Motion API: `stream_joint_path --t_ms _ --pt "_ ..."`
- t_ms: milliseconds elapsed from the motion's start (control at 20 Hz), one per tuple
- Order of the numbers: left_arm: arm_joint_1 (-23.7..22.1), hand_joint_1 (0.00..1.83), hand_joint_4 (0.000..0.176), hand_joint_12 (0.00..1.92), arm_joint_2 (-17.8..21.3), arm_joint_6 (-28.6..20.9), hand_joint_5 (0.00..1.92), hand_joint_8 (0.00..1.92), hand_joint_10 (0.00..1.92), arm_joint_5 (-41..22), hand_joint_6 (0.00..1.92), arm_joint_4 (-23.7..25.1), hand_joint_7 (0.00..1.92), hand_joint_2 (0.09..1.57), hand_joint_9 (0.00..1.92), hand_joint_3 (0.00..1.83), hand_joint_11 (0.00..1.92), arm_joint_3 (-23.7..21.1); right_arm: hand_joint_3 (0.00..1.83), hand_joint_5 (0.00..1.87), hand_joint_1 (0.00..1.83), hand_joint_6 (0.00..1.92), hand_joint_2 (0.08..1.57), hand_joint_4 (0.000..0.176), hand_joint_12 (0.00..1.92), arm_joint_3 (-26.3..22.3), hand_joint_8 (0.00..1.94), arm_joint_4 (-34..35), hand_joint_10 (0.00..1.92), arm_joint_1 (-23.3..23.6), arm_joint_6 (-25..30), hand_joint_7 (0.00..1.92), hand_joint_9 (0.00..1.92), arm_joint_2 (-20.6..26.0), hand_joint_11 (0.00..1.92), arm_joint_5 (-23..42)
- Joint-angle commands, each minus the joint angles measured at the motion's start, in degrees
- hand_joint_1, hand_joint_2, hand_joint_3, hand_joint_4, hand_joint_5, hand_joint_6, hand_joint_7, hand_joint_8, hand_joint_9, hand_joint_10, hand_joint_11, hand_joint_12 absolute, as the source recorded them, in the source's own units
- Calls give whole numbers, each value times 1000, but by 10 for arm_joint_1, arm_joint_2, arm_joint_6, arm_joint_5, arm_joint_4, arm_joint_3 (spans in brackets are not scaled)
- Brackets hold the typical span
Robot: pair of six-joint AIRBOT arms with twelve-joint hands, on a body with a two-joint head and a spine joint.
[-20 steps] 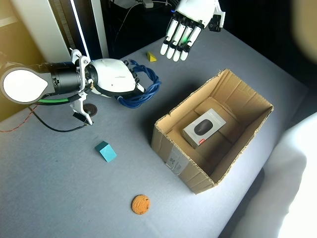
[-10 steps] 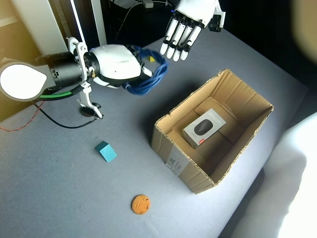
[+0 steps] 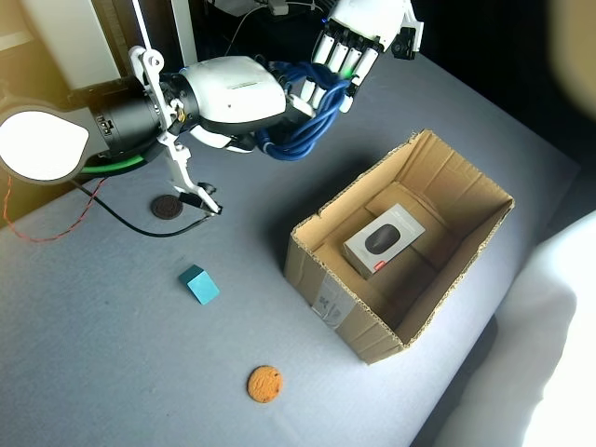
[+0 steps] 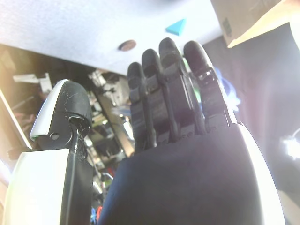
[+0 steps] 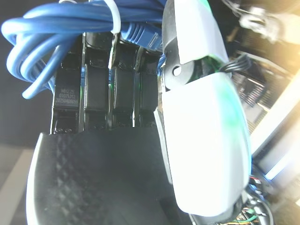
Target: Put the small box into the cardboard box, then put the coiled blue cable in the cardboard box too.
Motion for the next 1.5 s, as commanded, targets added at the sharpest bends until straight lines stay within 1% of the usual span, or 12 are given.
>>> stream_joint_path --t_ms 0,150,350,400,500,600,750,950,1050,1100,1400,1450 --pt "-7 753 0 1083 3 -1 516 6 5 -48 6 -24 554 1288 517 0 2 -1 0 998 1388 960 1073 0 1195 3 710 40 1056 9 -9 1139 961 3 691 63" --pt "-7 759 0 1066 3 -1 513 7 9 -48 8 -24 546 1288 511 0 12 -2 0 1016 1385 945 1079 0 1223 16 764 92 1107 17 -34 1099 926 1 647 63" --pt "-7 772 0 1078 3 -1 509 5 9 -48 3 -24 550 1284 519 0 10 -1 0 917 1371 1097 1124 0 1312 38 929 130 1243 31 -40 998 839 -5 560 60" --pt "-7 745 0 1083 3 -1 514 6 11 -48 5 -24 556 1295 527 1 26 -1 0 965 1377 1028 1102 0 1269 43 847 135 1166 35 -40 1059 875 -7 606 59" --pt "-7 726 0 1106 3 -1 511 3 9 -48 2 -24 554 1305 535 1 9 -2 1 962 1379 1020 1097 0 1263 54 834 148 1160 40 -40 1078 875 -14 602 55" --pt "-7 778 0 1072 3 -1 523 0 2 -48 0 -24 553 1270 533 0 33 -2 1 937 1377 1067 1107 0 1248 70 875 168 1168 46 -46 1038 883 -23 610 47" --pt "-7 738 0 1092 3 -1 504 0 0 -48 0 -24 544 1294 526 2 6 -2 3 926 1369 1108 1125 0 1272 97 944 204 1231 54 -45 979 835 -40 572 27" --pt "-8 730 0 1074 2 -1 497 2 2 -47 0 -24 530 1297 500 1 0 -2 0 983 1381 994 1093 0 1246 126 830 216 1135 67 -45 1059 907 -59 649 4" --pt "-9 733 0 1073 2 -1 507 8 10 -47 3 -24 557 1289 528 0 0 -2 3 941 1375 1060 1107 0 1262 137 901 221 1173 73 -45 1030 872 -67 610 -8" --pt "-10 788 0 1063 2 -1 547 10 14 -47 8 -24 597 1251 566 0 52 -2 0 994 1381 975 1093 0 1248 144 825 222 1144 77 -45 1069 897 -73 631 -17" --pt "-10 727 0 1027 1 -1 505 0 0 -47 1 -23 523 1298 487 6 0 0 1 966 1379 1030 1099 0 1236 160 857 231 1148 93 -45 1049 891 -85 609 -28" --pt "-10 692 0 1008 1 -1 499 2 0 -47 0 -22 523 1299 478 5 0 0 3 908 1372 1107 1119 0 1249 165 923 237 1206 95 -45 1019 845 -88 560 -32"
